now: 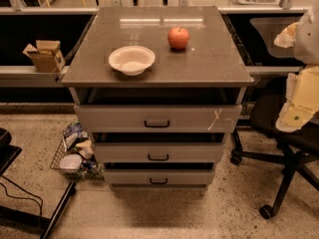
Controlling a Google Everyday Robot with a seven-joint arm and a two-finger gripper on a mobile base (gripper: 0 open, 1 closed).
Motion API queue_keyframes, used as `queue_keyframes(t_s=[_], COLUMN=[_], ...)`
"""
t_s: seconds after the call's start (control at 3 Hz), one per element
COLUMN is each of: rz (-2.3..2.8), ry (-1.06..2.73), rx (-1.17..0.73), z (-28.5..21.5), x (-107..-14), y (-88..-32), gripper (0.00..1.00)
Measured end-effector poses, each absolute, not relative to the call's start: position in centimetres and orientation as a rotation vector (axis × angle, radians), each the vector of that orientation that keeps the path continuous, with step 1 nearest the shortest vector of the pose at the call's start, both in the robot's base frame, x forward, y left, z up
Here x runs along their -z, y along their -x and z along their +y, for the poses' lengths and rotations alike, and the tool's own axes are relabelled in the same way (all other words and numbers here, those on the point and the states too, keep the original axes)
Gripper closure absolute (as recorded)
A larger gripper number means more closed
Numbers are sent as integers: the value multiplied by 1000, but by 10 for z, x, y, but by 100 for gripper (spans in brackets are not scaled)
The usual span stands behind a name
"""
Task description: Open top drawer
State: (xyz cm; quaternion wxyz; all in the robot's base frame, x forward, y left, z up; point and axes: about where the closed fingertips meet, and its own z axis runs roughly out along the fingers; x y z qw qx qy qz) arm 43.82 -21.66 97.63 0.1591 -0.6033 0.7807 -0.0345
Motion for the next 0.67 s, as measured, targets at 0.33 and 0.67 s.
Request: queue_keyframes(t_s=[0.33, 0.67], rz=[2232, 2227], ry=[1724, 1745], rx=[99, 127], z=[-217, -213], x=[-976, -960], y=[-438, -443], gripper=[0, 0])
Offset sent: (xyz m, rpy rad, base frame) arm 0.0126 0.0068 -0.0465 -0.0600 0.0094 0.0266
